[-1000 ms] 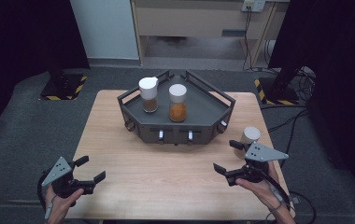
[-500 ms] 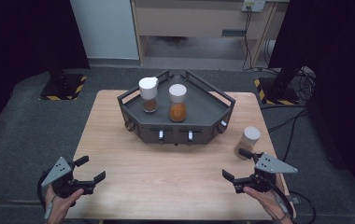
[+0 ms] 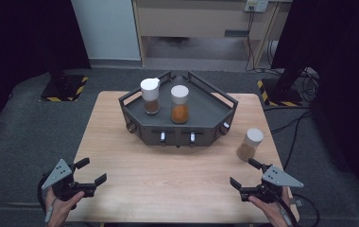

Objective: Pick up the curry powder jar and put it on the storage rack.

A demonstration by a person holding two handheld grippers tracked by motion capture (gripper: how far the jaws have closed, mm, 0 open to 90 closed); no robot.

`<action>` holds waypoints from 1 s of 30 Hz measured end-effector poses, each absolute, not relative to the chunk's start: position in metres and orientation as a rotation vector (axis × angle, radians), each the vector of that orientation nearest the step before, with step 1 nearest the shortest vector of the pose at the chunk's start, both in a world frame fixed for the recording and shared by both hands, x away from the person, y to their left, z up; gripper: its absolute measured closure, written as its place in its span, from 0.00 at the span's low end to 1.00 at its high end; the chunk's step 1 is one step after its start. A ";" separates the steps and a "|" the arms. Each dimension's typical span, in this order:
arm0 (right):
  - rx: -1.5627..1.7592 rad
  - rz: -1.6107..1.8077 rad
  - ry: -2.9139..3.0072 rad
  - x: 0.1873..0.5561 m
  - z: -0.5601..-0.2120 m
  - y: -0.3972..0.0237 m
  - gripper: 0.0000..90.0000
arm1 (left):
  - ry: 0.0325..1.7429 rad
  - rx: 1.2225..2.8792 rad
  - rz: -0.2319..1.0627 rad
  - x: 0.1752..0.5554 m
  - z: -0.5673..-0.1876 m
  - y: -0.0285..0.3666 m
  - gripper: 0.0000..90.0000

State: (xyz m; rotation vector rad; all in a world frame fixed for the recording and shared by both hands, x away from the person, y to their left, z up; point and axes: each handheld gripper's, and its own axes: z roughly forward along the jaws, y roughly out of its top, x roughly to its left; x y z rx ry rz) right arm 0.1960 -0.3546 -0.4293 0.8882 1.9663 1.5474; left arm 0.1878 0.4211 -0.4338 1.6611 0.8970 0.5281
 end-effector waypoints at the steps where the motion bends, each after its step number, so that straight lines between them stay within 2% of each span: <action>1: 0.895 1.547 1.962 0.195 -0.430 -0.355 0.03 | 0.896 1.661 0.529 0.188 -0.434 0.421 0.02; 30: 1.004 1.449 1.846 0.165 -0.451 -0.365 0.02 | 0.882 1.660 0.535 0.187 -0.434 0.421 0.02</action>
